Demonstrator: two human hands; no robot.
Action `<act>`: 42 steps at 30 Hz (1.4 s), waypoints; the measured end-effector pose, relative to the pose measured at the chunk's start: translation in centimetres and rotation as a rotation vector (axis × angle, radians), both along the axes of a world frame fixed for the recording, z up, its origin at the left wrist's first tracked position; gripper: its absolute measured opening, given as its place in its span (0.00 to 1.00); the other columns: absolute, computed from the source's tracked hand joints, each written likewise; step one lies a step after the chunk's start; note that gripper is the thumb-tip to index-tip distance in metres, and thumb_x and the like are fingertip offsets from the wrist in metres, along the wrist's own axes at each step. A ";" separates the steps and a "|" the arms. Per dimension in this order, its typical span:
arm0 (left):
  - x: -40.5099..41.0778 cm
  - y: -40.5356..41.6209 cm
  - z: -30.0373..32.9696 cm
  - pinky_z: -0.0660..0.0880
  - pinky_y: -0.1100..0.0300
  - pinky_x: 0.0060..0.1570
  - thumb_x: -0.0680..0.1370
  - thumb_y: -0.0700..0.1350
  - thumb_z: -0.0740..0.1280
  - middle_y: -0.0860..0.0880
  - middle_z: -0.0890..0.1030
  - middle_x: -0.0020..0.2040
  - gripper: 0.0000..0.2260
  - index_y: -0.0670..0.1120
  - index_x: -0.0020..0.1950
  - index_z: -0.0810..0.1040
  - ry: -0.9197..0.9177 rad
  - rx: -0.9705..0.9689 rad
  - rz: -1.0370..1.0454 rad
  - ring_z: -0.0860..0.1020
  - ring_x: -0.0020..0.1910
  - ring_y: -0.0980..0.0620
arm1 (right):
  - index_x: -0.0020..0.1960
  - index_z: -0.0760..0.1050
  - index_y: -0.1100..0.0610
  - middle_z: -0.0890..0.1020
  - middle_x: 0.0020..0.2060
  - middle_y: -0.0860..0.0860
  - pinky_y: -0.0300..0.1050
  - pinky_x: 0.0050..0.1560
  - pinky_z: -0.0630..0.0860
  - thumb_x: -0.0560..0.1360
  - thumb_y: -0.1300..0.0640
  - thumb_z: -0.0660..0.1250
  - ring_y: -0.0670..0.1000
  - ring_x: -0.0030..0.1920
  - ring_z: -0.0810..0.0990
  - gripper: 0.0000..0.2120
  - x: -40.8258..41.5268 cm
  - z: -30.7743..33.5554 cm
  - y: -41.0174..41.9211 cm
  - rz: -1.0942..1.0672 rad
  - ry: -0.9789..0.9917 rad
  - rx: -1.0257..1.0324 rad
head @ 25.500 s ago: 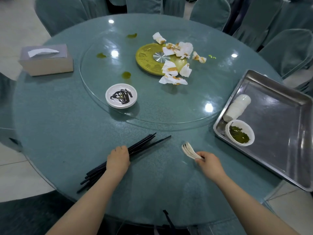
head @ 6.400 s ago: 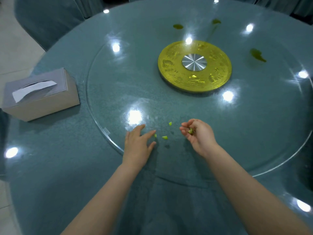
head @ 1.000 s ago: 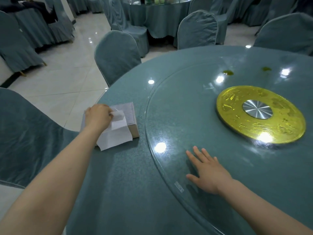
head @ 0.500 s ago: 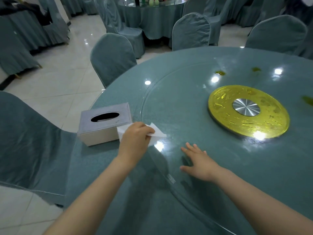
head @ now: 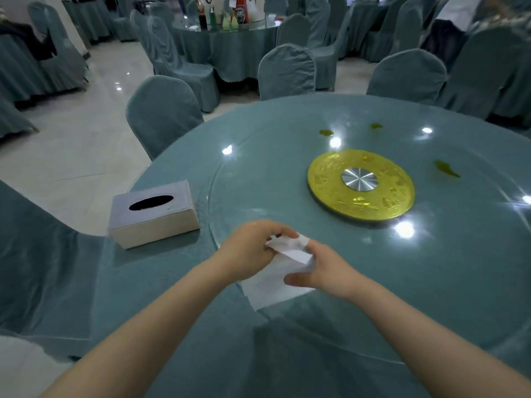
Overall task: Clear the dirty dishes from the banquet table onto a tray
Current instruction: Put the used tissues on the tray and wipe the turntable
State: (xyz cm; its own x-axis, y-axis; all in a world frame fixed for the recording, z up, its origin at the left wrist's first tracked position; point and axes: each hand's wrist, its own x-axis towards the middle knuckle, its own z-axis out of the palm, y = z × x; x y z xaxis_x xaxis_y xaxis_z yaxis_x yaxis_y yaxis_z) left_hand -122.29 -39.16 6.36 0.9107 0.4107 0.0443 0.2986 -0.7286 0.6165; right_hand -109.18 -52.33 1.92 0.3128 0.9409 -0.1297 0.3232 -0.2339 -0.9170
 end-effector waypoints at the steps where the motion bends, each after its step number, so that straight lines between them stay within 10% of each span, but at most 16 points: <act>1: 0.2 -0.5 0.4 0.69 0.71 0.48 0.71 0.32 0.62 0.53 0.81 0.54 0.23 0.53 0.58 0.80 0.017 -0.008 -0.021 0.76 0.50 0.57 | 0.64 0.74 0.50 0.79 0.60 0.44 0.35 0.59 0.72 0.66 0.62 0.77 0.42 0.60 0.76 0.28 0.0 0.3 -0.5 -0.018 0.010 0.011; 5: 0.9 -1.5 2.0 0.65 0.80 0.44 0.71 0.32 0.60 0.53 0.79 0.54 0.26 0.55 0.64 0.75 0.115 0.007 -0.115 0.74 0.48 0.59 | 0.51 0.79 0.50 0.83 0.44 0.46 0.41 0.46 0.76 0.69 0.66 0.72 0.44 0.43 0.80 0.15 0.5 1.3 -2.9 -0.116 0.060 0.040; 10: 0.6 -2.4 3.3 0.70 0.69 0.54 0.72 0.38 0.72 0.53 0.78 0.56 0.28 0.53 0.69 0.69 -0.046 -0.088 0.019 0.76 0.54 0.57 | 0.50 0.77 0.48 0.83 0.48 0.50 0.51 0.53 0.77 0.74 0.66 0.67 0.49 0.48 0.81 0.13 1.6 3.3 -6.1 -0.213 0.106 0.112; 16: 0.2 -7.4 0.9 0.80 0.59 0.41 0.75 0.34 0.67 0.42 0.82 0.52 0.14 0.42 0.60 0.75 -0.099 -0.969 0.221 0.82 0.43 0.52 | 0.58 0.74 0.54 0.83 0.53 0.52 0.51 0.54 0.78 0.76 0.66 0.65 0.52 0.53 0.81 0.14 2.7 5.2 -10.0 -0.238 0.150 0.153; 20: 0.7 -10.0 0.3 0.77 0.48 0.49 0.73 0.35 0.69 0.41 0.83 0.49 0.10 0.39 0.54 0.79 -0.078 -0.840 0.195 0.80 0.44 0.46 | 0.53 0.78 0.49 0.85 0.48 0.45 0.41 0.47 0.79 0.75 0.65 0.65 0.44 0.48 0.83 0.13 3.1 5.4 -12.9 -0.243 0.167 0.159; 26: 2.5 -12.0 0.5 0.67 0.66 0.25 0.75 0.27 0.57 0.48 0.75 0.31 0.20 0.46 0.33 0.78 -0.223 -0.879 0.192 0.71 0.28 0.52 | 0.27 0.80 0.54 0.80 0.28 0.50 0.40 0.35 0.70 0.66 0.76 0.54 0.53 0.33 0.74 0.24 4.3 4.2 -16.8 -0.356 0.259 0.076; 30: 3.8 -13.6 -1.2 0.67 0.67 0.26 0.71 0.26 0.55 0.52 0.78 0.27 0.24 0.49 0.25 0.79 -0.137 -0.734 0.225 0.72 0.28 0.53 | 0.32 0.82 0.55 0.81 0.30 0.49 0.35 0.30 0.71 0.73 0.70 0.58 0.47 0.29 0.76 0.19 5.3 2.9 -18.5 -0.589 0.428 0.120; 32: 4.7 -14.4 -1.7 0.69 0.65 0.30 0.70 0.28 0.56 0.52 0.80 0.29 0.23 0.49 0.27 0.81 -0.081 -0.735 0.237 0.73 0.30 0.51 | 0.45 0.78 0.52 0.82 0.38 0.49 0.40 0.34 0.73 0.73 0.60 0.69 0.48 0.35 0.79 0.04 5.1 2.2 -19.0 -0.598 0.407 0.081; 34: 5.4 -15.1 -1.9 0.71 0.62 0.36 0.67 0.33 0.58 0.49 0.82 0.33 0.18 0.49 0.31 0.84 -0.038 -0.774 0.245 0.74 0.33 0.49 | 0.54 0.74 0.54 0.83 0.45 0.52 0.47 0.41 0.77 0.69 0.59 0.75 0.52 0.41 0.83 0.16 5.2 1.2 -19.3 -0.578 0.420 0.001; 39: 6.9 -15.6 -4.1 0.75 0.61 0.48 0.66 0.38 0.58 0.53 0.84 0.44 0.16 0.50 0.41 0.85 -0.046 -0.829 0.227 0.81 0.47 0.52 | 0.46 0.81 0.61 0.85 0.44 0.59 0.53 0.49 0.79 0.68 0.65 0.73 0.56 0.44 0.83 0.07 5.8 -0.3 -20.0 -0.666 0.374 -0.086; 42: 7.9 -15.6 -8.0 0.69 0.57 0.59 0.77 0.41 0.62 0.49 0.73 0.67 0.17 0.48 0.67 0.72 0.140 -0.565 0.274 0.71 0.66 0.48 | 0.46 0.77 0.60 0.81 0.39 0.56 0.47 0.42 0.75 0.72 0.67 0.65 0.55 0.40 0.78 0.05 6.9 -2.3 -21.4 -0.845 0.354 -0.116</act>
State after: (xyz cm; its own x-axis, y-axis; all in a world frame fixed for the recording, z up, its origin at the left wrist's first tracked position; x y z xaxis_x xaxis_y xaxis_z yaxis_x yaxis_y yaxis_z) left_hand -114.42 -54.78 -1.68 0.7509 0.5545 -0.3588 0.5335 -0.1890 0.8244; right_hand -102.28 -73.75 -0.34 0.8138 0.3931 -0.4279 -0.2916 -0.3608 -0.8859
